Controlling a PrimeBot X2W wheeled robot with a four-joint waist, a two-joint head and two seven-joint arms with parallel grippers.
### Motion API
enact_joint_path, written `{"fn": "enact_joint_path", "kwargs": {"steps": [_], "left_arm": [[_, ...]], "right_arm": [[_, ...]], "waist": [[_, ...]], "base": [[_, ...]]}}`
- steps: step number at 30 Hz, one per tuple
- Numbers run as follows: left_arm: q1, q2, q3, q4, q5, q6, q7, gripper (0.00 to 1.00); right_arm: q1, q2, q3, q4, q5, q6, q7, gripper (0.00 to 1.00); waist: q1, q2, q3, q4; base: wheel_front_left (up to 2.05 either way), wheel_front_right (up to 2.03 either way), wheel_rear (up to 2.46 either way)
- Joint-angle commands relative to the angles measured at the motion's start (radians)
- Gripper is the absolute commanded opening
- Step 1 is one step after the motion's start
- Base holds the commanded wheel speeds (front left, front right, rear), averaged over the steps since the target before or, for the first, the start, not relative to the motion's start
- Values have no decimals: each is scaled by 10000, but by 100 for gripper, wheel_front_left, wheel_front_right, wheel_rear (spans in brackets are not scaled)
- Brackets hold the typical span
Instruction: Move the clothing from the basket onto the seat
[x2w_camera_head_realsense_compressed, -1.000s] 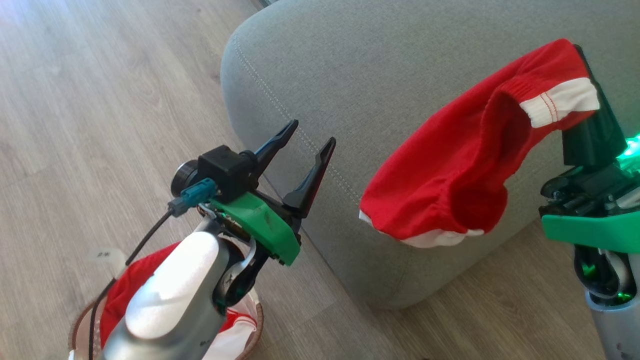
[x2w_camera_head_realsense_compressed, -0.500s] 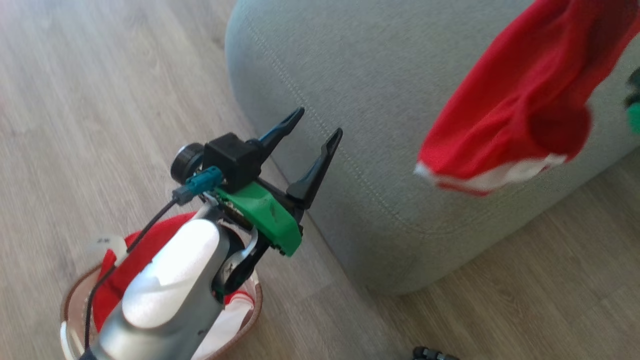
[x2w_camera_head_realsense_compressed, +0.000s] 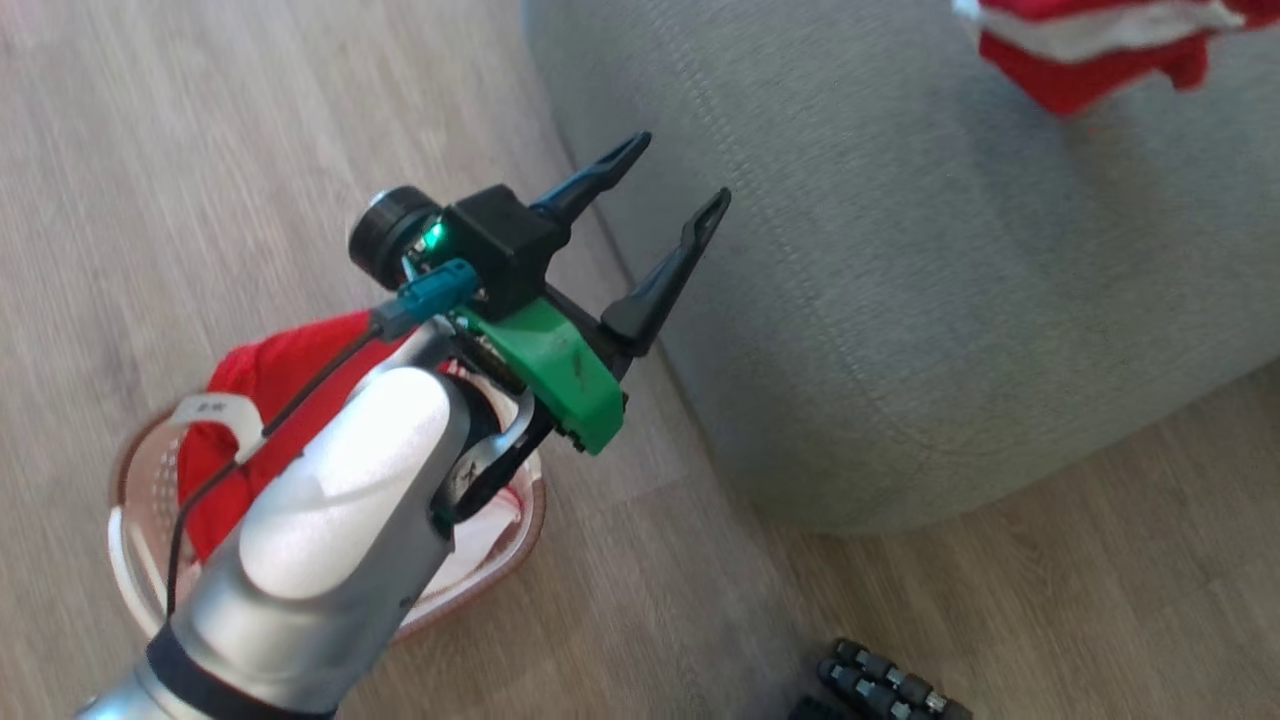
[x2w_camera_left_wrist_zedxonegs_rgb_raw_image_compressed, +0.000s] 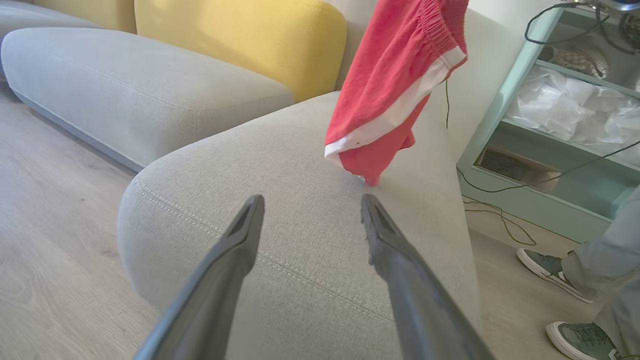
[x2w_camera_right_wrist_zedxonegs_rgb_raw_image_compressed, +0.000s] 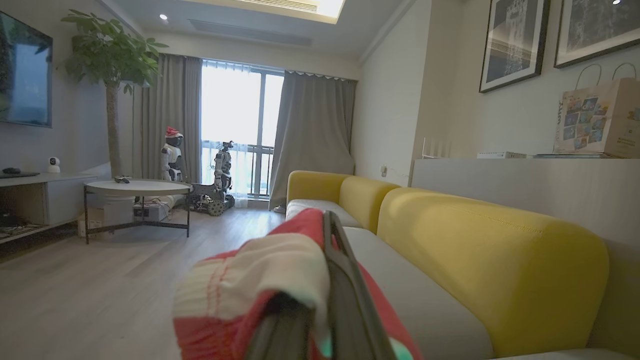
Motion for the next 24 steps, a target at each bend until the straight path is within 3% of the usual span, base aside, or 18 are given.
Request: {"fn": "enact_joint_path", "kwargs": {"steps": [1, 9, 15, 24], "left_arm": [[-521, 145, 257, -412, 128, -30, 71, 100], [-1000, 147, 200, -398, 269, -20, 196, 100], [-1120, 126, 180, -320, 261, -15, 115, 100], [-1240, 92, 186, -205, 224, 19, -32, 100]], "right_arm": [[-257, -326, 8, 16, 73, -2, -49, 0], [-1026, -423, 382, 1795, -166, -2, -49, 0], [-1188, -637, 1969, 3503, 58, -2, 182, 0], [-1187, -623, 3706, 5166, 1017, -2, 1826, 0]], "waist": [[-3, 0, 560, 397], [-3, 0, 1437, 738], [-3, 0, 1828, 1005], [-3, 0, 1884, 1383]], "base": [[0, 0, 0], [0, 0, 0], [0, 0, 0], [0, 0, 0]]}}
